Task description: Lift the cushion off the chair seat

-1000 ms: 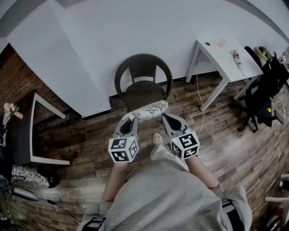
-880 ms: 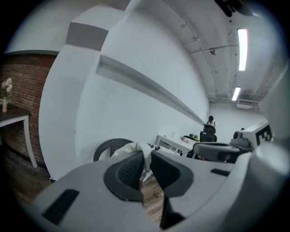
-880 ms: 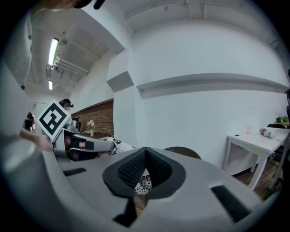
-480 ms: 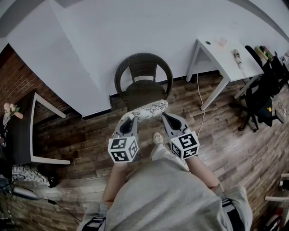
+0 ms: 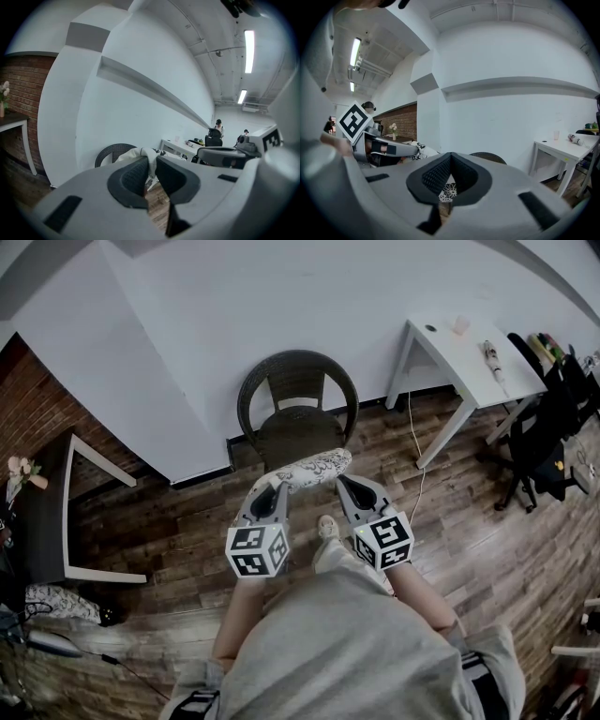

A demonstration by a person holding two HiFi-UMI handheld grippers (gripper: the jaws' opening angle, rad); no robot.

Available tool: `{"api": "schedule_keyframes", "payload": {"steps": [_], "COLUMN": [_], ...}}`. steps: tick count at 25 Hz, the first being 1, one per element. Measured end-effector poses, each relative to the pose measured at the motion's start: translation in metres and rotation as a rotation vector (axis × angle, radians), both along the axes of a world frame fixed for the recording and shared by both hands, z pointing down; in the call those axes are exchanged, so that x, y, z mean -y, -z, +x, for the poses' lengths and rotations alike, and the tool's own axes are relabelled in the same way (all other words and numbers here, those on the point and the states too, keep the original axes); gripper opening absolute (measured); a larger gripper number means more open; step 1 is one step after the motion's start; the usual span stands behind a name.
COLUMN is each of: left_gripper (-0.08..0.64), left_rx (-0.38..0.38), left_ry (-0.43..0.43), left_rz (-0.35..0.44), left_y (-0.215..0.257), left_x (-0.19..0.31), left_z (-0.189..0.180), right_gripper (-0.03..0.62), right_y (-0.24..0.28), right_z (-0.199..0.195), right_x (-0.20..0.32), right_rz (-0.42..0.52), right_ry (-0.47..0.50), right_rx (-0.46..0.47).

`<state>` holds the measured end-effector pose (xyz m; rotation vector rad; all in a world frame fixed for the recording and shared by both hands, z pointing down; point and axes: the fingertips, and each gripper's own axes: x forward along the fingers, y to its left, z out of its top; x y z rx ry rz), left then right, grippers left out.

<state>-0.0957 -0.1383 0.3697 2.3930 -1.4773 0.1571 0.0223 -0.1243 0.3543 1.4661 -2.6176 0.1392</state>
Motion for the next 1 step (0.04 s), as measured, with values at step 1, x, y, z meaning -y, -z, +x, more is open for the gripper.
{"api": "schedule_keyframes", "payload": {"steps": [1], "left_gripper": [0.048], "left_rx": [-0.002], "left_ry": [0.001], "left_rz": [-0.001], "left_y": [0.0002], "left_x": [-0.0001], "left_z": [-0.0003], "right_gripper": [-0.003], "right_y": [0.0001], "right_z": [-0.0005], "right_x": [-0.0001], "right_rz": [0.0], "right_ry": [0.001], "right_rx": [-0.001]}}
